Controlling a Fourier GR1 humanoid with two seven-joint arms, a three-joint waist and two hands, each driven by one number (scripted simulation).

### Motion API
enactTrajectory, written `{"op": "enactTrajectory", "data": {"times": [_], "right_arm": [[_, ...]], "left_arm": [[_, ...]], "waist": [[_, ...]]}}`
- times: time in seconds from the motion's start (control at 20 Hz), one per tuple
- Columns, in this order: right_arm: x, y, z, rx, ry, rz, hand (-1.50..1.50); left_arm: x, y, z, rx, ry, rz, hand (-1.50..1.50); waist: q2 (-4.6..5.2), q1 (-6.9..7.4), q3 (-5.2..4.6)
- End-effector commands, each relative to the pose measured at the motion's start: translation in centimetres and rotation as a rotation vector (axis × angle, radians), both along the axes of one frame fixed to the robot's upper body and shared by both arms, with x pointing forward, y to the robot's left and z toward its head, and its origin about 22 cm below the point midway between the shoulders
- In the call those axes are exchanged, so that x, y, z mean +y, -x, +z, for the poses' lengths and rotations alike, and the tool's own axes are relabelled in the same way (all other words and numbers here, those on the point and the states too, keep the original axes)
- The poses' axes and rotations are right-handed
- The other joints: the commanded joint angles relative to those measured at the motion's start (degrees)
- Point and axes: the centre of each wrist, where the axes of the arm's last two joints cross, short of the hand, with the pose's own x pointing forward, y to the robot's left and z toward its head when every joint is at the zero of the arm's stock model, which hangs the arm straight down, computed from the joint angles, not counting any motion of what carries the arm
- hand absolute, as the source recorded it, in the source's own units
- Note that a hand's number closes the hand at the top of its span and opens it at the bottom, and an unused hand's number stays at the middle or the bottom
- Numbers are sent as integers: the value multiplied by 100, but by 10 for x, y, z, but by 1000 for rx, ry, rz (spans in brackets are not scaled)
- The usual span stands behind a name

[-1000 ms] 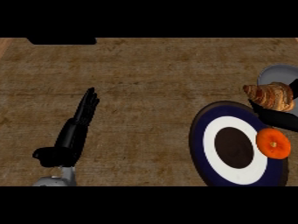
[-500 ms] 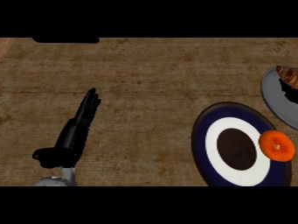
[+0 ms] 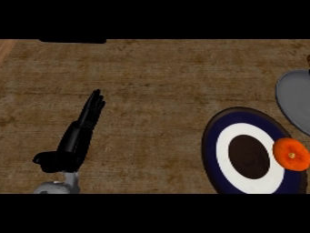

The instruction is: Pick the croissant from the plate and place it in the pan

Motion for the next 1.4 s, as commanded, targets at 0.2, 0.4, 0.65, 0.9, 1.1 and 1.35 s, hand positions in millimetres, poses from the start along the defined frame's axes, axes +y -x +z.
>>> {"op": "enactTrajectory", "data": {"times": [0.2, 0.4, 0.65, 0.9, 1.1, 1.35], "right_arm": [[-15, 1, -18, 486, -114, 130, -150], [-4, -11, -18, 442, -239, 233, -150], [-7, -8, -19, 171, -285, 254, -150], [-19, -8, -4, 2, -429, 253, -150], [-53, 17, 3, -25, -542, 271, -150], [-86, 62, -13, -50, -647, 408, -150]], "left_arm": [[0, -7, 3, -20, -4, -32, 0], [5, 2, -5, -18, -5, -39, 0], [-15, -1, 1, 4, 22, -19, 0], [-5, -2, 2, 1, 17, 0, 0], [-15, 1, -4, 17, 5, 5, 0], [14, 11, -18, 3, 7, 6, 0]], "waist": [[79, 170, 6], [76, 190, 15], [68, 95, 30], [29, 42, 15], [22, -6, 13], [-21, -102, 3]]}}
